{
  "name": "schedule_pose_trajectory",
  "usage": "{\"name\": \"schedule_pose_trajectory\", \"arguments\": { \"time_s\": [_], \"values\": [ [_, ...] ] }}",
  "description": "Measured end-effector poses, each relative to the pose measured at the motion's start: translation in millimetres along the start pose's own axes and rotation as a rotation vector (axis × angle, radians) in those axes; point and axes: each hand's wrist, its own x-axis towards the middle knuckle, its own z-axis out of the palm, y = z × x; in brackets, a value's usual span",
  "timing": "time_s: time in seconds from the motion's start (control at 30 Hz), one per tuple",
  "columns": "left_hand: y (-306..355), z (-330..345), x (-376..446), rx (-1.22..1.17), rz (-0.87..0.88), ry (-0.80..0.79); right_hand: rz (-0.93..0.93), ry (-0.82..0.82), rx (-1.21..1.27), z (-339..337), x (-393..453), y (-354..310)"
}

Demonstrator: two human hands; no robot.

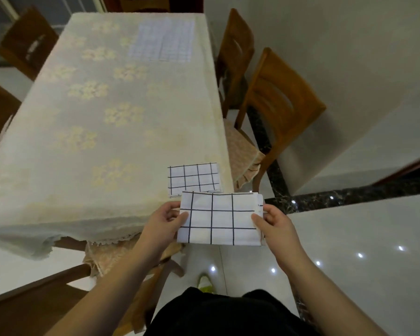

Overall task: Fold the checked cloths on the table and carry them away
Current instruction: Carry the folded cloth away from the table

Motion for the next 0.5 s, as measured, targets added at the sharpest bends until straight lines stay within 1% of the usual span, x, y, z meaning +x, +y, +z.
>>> {"name": "schedule_pose_trajectory", "arguments": {
  "time_s": [0.17, 0.33, 0.5],
  "values": [
    [3.5, -7.7, 33.9, 0.127, -0.021, 0.097, 0.046, -0.089, -0.076, 13.2, 50.3, -9.5],
    [12.7, -14.9, 75.2, 0.268, -0.04, 0.192, 0.095, -0.212, -0.218, 27.0, 117.8, -12.7],
    [11.0, -16.8, 114.6, 0.234, -0.14, 0.254, 0.145, -0.285, -0.308, 46.7, 180.0, -9.4]
  ]
}}
